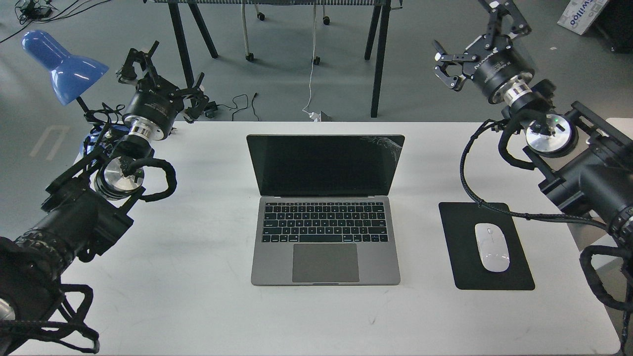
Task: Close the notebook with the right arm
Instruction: 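Raise the right gripper and move it over the laptop's open screen, then push the top edge of the screen down toward the keyboard with the right gripper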
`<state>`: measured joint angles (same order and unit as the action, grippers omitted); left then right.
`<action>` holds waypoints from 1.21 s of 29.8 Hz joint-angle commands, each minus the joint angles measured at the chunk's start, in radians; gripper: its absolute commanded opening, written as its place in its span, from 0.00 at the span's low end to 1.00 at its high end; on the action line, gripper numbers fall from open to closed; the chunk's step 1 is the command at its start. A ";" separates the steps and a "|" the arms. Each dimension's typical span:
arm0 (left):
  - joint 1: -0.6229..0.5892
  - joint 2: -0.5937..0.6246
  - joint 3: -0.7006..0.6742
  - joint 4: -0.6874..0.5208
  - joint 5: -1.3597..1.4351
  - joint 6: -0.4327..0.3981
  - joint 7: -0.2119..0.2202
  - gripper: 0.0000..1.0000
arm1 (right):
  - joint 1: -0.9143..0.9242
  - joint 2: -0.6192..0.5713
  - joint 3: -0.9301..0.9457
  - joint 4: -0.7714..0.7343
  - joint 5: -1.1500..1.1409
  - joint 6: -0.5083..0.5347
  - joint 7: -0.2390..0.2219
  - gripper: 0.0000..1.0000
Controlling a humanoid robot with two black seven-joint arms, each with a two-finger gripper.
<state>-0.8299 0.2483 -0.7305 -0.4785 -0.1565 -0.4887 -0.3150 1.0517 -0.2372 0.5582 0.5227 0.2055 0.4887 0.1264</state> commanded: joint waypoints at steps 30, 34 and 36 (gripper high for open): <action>0.002 0.000 0.002 -0.002 0.008 0.000 0.000 1.00 | 0.004 -0.123 -0.353 0.264 -0.029 0.000 -0.070 1.00; 0.002 0.000 0.002 -0.002 0.009 0.000 0.000 1.00 | 0.001 -0.134 -0.370 0.284 -0.038 0.000 -0.068 1.00; 0.002 0.000 0.002 -0.002 0.009 0.000 0.000 1.00 | -0.001 -0.134 -0.370 0.286 -0.038 0.000 -0.070 1.00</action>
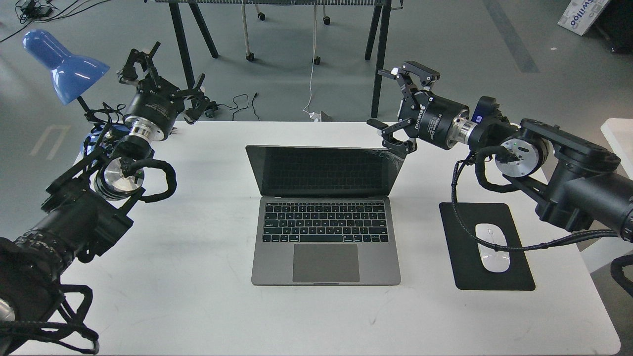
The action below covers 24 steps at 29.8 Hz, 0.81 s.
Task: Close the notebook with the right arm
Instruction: 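Push the top edge of the screen down toward the keyboard with the right gripper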
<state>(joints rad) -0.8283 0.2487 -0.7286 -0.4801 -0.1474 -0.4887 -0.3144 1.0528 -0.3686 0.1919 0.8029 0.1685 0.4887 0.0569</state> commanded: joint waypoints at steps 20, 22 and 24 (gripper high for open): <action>0.000 0.000 0.000 0.000 -0.001 0.000 0.000 1.00 | -0.135 -0.113 -0.006 0.214 -0.204 0.000 0.001 1.00; 0.000 0.000 0.000 0.000 -0.001 0.000 0.000 1.00 | -0.154 -0.112 -0.006 0.216 -0.219 0.000 0.001 1.00; 0.000 0.000 0.000 0.000 -0.001 0.000 0.000 1.00 | -0.166 -0.110 -0.006 0.222 -0.242 0.000 0.001 1.00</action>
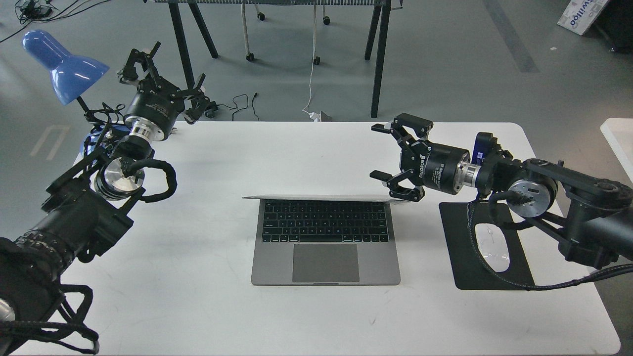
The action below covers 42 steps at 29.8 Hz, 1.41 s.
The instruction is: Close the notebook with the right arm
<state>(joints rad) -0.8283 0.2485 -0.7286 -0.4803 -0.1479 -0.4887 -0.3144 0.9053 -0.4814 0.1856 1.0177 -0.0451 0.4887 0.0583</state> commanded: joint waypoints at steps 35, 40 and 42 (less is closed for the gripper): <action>0.000 0.000 0.000 0.000 0.001 0.000 0.000 1.00 | -0.235 0.033 0.000 0.022 -0.433 0.000 0.002 1.00; 0.000 -0.002 0.000 0.000 0.001 0.000 0.000 1.00 | -0.233 0.033 0.003 0.024 -0.432 0.000 0.003 1.00; 0.000 -0.002 0.000 0.000 0.001 0.000 0.000 1.00 | -0.227 0.035 0.024 0.024 -0.426 0.000 0.008 1.00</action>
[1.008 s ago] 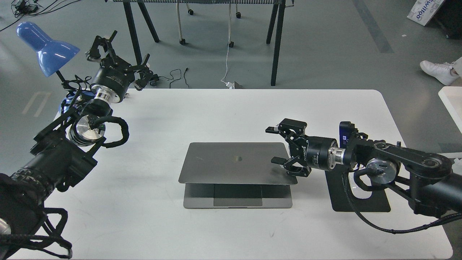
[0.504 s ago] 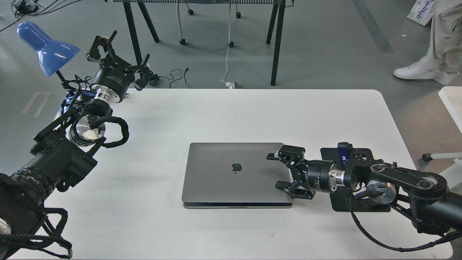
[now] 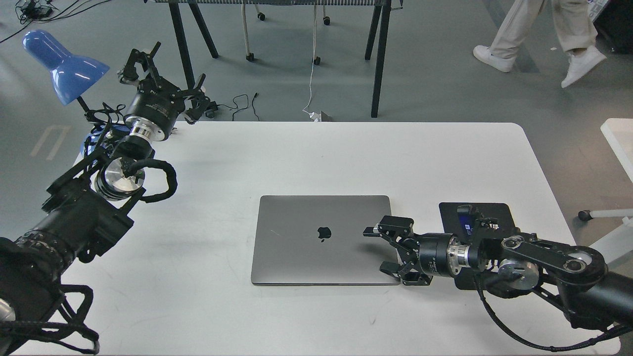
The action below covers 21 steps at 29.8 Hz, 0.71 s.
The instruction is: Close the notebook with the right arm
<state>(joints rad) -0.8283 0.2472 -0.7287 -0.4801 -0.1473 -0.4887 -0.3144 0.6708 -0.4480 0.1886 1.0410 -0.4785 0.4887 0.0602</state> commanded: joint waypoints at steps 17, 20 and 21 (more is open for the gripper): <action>0.000 0.000 0.000 0.000 0.000 0.000 0.000 1.00 | -0.010 0.029 0.857 -0.082 0.081 -0.041 0.007 1.00; 0.000 0.000 -0.002 0.000 -0.002 0.000 0.000 1.00 | -0.002 0.061 0.896 -0.191 0.236 -0.036 0.006 1.00; 0.000 0.000 -0.002 0.000 -0.002 0.000 0.000 1.00 | 0.001 0.063 0.899 -0.226 0.286 -0.036 0.006 1.00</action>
<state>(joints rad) -0.8283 0.2468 -0.7294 -0.4804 -0.1480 -0.4887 -0.3146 0.6628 -0.4007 1.0577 0.9068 -0.3192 0.4519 0.0661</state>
